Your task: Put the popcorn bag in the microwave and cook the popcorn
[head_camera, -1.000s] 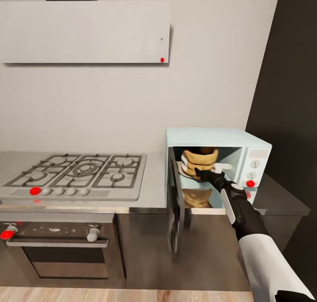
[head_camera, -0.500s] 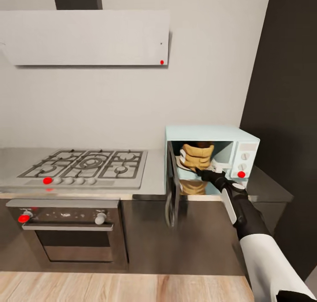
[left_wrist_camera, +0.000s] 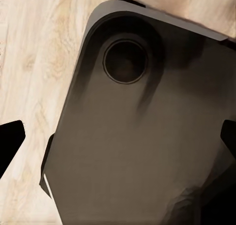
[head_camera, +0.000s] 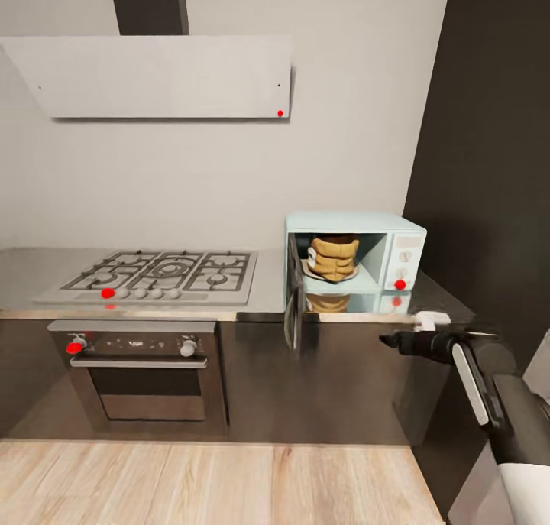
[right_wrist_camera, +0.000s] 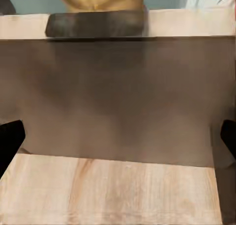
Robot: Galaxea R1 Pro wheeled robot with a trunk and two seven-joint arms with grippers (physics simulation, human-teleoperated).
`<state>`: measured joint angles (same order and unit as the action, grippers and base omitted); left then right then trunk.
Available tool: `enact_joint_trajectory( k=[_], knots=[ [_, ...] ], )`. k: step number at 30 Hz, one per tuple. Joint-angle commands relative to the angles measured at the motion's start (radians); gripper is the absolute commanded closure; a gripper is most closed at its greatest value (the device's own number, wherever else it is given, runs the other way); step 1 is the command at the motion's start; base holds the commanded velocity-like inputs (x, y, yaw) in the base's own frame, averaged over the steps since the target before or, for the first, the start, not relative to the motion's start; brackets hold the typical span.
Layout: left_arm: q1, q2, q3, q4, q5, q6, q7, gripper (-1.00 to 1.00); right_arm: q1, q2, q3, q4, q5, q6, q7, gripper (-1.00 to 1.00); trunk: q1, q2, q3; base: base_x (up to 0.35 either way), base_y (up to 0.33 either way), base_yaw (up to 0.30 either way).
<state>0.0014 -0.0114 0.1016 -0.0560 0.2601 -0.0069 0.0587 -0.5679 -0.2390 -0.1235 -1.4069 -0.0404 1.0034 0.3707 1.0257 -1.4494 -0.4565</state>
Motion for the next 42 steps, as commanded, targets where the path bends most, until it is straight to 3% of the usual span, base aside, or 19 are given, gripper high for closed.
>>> enact_joint_trajectory(
  k=[1, 4, 7, 9, 12, 13, 15, 17, 18, 19, 20, 22, 24, 26, 32, 39, 42],
  knots=[
    [0.000, 0.000, 0.006, -0.010, 0.001, 0.000, 0.002, -1.00, 0.044, -0.002, -0.001, 0.009, 0.001, 0.010, -0.003, -1.00, -0.001, -0.001, -0.001, -0.318, 0.000, 0.000],
    [0.000, 0.008, 0.005, -0.095, 0.001, 0.006, 0.003, -1.00, 0.138, 0.001, 0.001, 0.110, 0.057, 0.007, -0.007, -1.00, -0.001, -0.001, -0.001, -0.121, 0.000, 0.000],
    [0.000, 0.030, 0.006, -0.268, 0.011, 0.051, 0.006, -1.00, 0.166, 0.005, 0.002, 0.379, 0.105, -0.047, -0.010, -1.00, -0.001, -0.001, -0.001, -0.020, 0.000, 0.000],
    [0.000, 0.036, 0.006, -0.440, 0.015, 0.186, 0.009, -1.00, 0.169, 0.005, 0.004, 0.563, 0.115, -0.178, -0.014, -1.00, -0.001, -0.001, -0.001, -0.004, 0.000, 0.000],
    [-0.006, 0.039, 0.006, -0.825, 0.011, 0.535, 0.013, -1.00, 0.171, 0.014, 0.005, 0.871, 0.157, -0.441, -0.028, -1.00, -0.001, -0.001, -0.001, -0.001, 0.000, 0.000],
    [-0.013, 0.039, 0.006, -0.899, 0.010, 0.602, 0.012, -1.00, 0.171, 0.015, 0.005, 0.930, 0.164, -0.486, -0.029, -1.00, -0.001, -0.001, -0.001, 0.000, 0.000, 0.000],
    [-0.108, 0.037, 0.006, -1.060, 0.011, 0.762, 0.011, -1.00, 0.171, 0.016, 0.004, 1.084, 0.173, -0.596, -0.031, -1.00, -0.001, -0.001, -0.001, 0.000, 0.000, 0.000],
    [-0.304, 0.031, 0.006, -1.122, 0.019, 0.876, 0.009, -1.00, 0.171, 0.016, 0.005, 1.232, 0.177, -0.683, -0.032, -1.00, -0.001, -0.001, -0.001, 0.000, 0.000, 0.000],
    [-0.363, 0.027, 0.006, -1.126, 0.021, 0.894, 0.009, -1.00, 0.172, 0.016, 0.005, 1.265, 0.178, -0.698, -0.032, -1.00, -0.001, -0.001, -0.001, 0.000, 0.000, 0.000],
    [-0.474, 0.009, 0.005, -1.126, 0.021, 0.916, 0.009, -1.00, 0.171, 0.017, 0.004, 1.308, 0.178, -0.717, -0.031, -1.00, -0.001, -0.001, -0.001, 0.000, 0.000, 0.000],
    [-0.544, -0.013, 0.004, -1.127, 0.018, 0.926, 0.009, -1.00, 0.172, 0.017, 0.004, 1.325, 0.176, -0.723, -0.031, -1.00, -0.001, -0.001, -0.001, 0.000, 0.000, 0.000],
    [-0.627, -0.073, 0.002, -1.155, 0.013, 0.938, 0.010, -1.00, 0.172, 0.017, 0.004, 1.388, 0.174, -0.729, -0.035, -1.00, -0.001, -0.001, -0.001, 0.000, 0.000, 0.000],
    [-0.650, -0.124, -0.002, -1.229, 0.013, 0.942, 0.010, -1.00, 0.171, 0.017, 0.004, 1.425, 0.175, -0.730, -0.040, -1.00, -0.001, -0.001, -0.001, 0.000, 0.000, 0.000],
    [-0.656, -0.148, -0.004, -1.279, 0.016, 0.947, 0.010, -1.00, 0.171, 0.016, 0.004, 1.436, 0.174, -0.731, -0.045, -1.00, -0.001, -0.001, -0.001, 0.074, 0.000, 0.000],
    [-0.658, -0.150, -0.015, -1.295, 0.020, 0.953, 0.009, -1.00, 0.172, 0.018, 0.005, 1.440, 0.175, -0.793, -0.049, -1.00, -0.001, -0.001, -0.001, 0.282, 0.000, 0.000],
    [-0.658, -0.154, -0.016, -1.293, 0.023, 0.954, 0.004, -1.00, 0.172, 0.019, 0.004, 1.441, 0.174, -0.798, -0.065, -1.00, -0.001, -0.001, -0.001, 0.303, 0.000, -0.011],
    [-0.658, -0.155, -0.017, -1.292, 0.062, 0.955, -0.010, -1.00, 0.172, 0.019, 0.004, 1.441, 0.173, -0.790, -0.071, -1.00, -0.001, -0.001, -0.001, 0.066, 0.000, -0.186]
  ],
)
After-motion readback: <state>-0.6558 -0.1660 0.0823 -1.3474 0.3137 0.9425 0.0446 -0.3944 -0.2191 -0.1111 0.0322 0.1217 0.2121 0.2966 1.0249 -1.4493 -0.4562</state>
